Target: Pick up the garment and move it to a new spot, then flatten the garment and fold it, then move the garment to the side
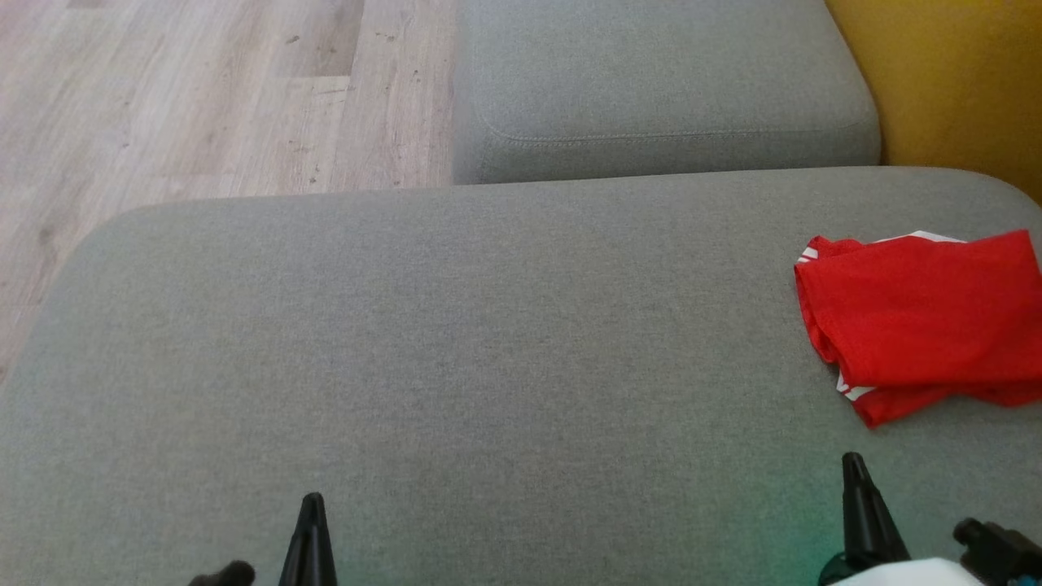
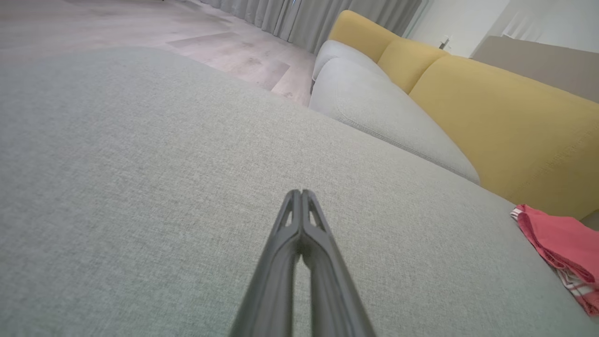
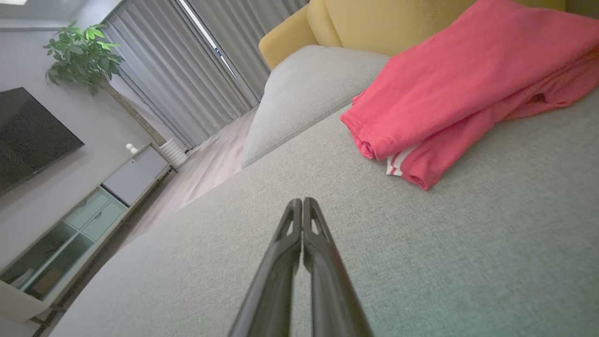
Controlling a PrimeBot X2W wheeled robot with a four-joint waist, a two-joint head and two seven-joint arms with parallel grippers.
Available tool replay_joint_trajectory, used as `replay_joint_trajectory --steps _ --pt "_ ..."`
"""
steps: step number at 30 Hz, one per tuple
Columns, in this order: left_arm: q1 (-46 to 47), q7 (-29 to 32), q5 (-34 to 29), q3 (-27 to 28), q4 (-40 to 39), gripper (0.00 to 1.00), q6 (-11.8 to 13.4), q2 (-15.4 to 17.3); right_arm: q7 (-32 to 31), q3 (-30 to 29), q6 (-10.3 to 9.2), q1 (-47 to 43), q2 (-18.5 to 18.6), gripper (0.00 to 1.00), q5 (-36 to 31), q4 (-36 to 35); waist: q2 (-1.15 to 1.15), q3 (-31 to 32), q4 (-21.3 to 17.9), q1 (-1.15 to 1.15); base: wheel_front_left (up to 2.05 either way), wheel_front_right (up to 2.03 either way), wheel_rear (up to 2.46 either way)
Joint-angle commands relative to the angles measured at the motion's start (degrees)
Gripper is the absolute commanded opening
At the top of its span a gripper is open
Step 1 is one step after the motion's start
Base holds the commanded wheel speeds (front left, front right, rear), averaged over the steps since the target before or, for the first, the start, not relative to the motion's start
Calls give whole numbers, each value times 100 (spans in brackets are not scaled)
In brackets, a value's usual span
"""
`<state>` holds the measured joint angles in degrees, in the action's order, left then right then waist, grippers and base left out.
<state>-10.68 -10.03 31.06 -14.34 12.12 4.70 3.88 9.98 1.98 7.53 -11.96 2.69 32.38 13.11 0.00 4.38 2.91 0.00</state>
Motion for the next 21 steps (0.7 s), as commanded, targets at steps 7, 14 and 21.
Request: replay_joint_trajectory --steps 7,14,21 --pt "381 120 597 264 -137 0 -122 67 -132 -33 -1 461 121 0 599 -145 0 -38 -24 0 0 0 0" --pt "502 237 1161 402 -111 0 -228 79 -252 -79 -2 588 134 0 1144 -125 0 -78 -50 0 0 0 0" --pt "609 342 1651 526 -86 0 -320 86 -360 -123 -2 700 144 0 1619 -106 0 -114 -72 0 0 0 0"
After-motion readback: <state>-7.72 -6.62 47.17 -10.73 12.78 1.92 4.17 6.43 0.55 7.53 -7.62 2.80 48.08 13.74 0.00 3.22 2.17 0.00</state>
